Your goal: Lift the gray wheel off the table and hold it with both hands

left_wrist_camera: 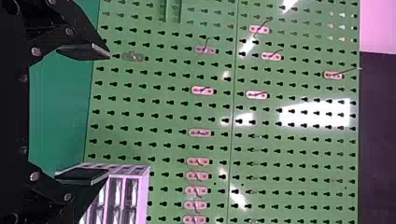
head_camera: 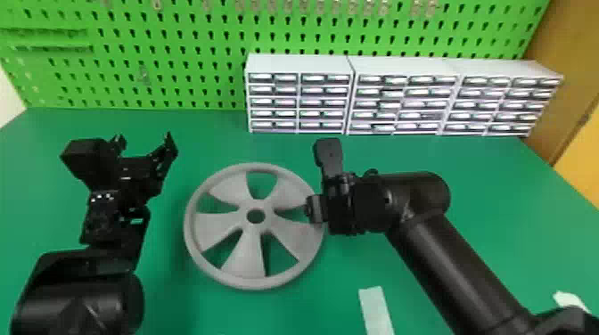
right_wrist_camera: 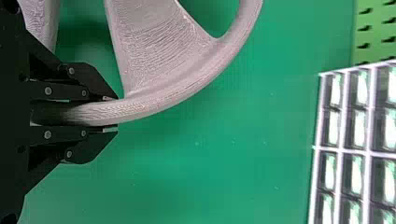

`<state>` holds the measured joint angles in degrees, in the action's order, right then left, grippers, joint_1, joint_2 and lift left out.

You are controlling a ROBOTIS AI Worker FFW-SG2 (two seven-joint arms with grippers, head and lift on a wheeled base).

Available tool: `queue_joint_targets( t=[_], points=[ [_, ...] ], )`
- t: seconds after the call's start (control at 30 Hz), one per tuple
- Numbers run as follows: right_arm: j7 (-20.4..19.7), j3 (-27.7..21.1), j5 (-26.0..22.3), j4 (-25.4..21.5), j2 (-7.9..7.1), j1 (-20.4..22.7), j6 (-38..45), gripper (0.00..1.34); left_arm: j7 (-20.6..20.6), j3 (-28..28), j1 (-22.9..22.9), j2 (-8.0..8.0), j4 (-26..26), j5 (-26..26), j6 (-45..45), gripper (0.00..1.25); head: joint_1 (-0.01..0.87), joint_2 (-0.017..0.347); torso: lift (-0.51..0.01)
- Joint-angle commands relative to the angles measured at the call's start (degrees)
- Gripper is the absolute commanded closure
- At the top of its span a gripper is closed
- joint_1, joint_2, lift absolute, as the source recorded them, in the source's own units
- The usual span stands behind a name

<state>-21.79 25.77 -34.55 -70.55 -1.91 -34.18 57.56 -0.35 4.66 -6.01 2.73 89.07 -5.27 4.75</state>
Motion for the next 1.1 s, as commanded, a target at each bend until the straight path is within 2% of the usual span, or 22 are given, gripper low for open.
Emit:
queue_joint_targets(
  t=[0.0, 0.1, 0.23, 0.3, 0.43, 0.5, 0.67, 0.97, 1.07],
  points=[
    [0.0, 0.3, 3.4, -2.7, -0.02, 3.0, -8.0, 1.30, 0.0, 0.0, 0.0, 0.09, 0.1, 0.0, 0.0, 0.37, 0.711, 0.015, -0.098],
    [0.1, 0.4, 5.4, -3.6, 0.15, 4.6, -12.8, 1.30, 0.0, 0.0, 0.0, 0.09, 0.1, 0.0, 0.0, 0.37, 0.711, 0.015, -0.098],
    [4.0, 2.2, 10.7, -3.8, -0.29, 6.1, -22.6, 1.30, 0.0, 0.0, 0.0, 0.09, 0.1, 0.0, 0.0, 0.37, 0.711, 0.015, -0.098],
    [4.1, 3.3, 12.2, -3.3, -0.46, 6.8, -28.7, 1.30, 0.0, 0.0, 0.1, 0.09, 0.1, 0.0, 0.0, 0.37, 0.711, 0.015, -0.098],
    [4.4, 3.9, 13.5, -2.9, -0.82, 7.6, -34.4, 1.30, 0.0, 0.0, 0.0, 0.09, 0.1, -0.1, 0.0, 0.37, 0.711, 0.015, -0.098],
    [4.5, 4.8, 14.8, -1.7, -1.17, 8.2, -40.5, 1.30, 0.0, 0.0, 0.1, 0.09, 0.1, -0.1, 0.0, 0.37, 0.711, 0.015, -0.098],
    [4.7, 5.2, 17.3, 1.2, -1.17, 8.9, -49.8, 1.30, 0.0, -0.1, 0.0, 0.09, 0.1, -0.1, 0.0, 0.37, 0.711, 0.015, -0.098],
    [4.7, 3.9, 21.3, 9.6, 0.59, 9.7, -67.4, 1.31, 0.0, -0.5, 0.1, 0.09, 0.3, -0.4, 0.0, 0.37, 0.711, 0.015, -0.098],
    [4.7, 2.6, 24.0, 13.0, 1.56, 9.8, -73.4, 1.31, 0.0, -0.7, 0.2, 0.09, 0.6, -0.7, 0.0, 0.37, 0.711, 0.015, -0.098]
  ],
)
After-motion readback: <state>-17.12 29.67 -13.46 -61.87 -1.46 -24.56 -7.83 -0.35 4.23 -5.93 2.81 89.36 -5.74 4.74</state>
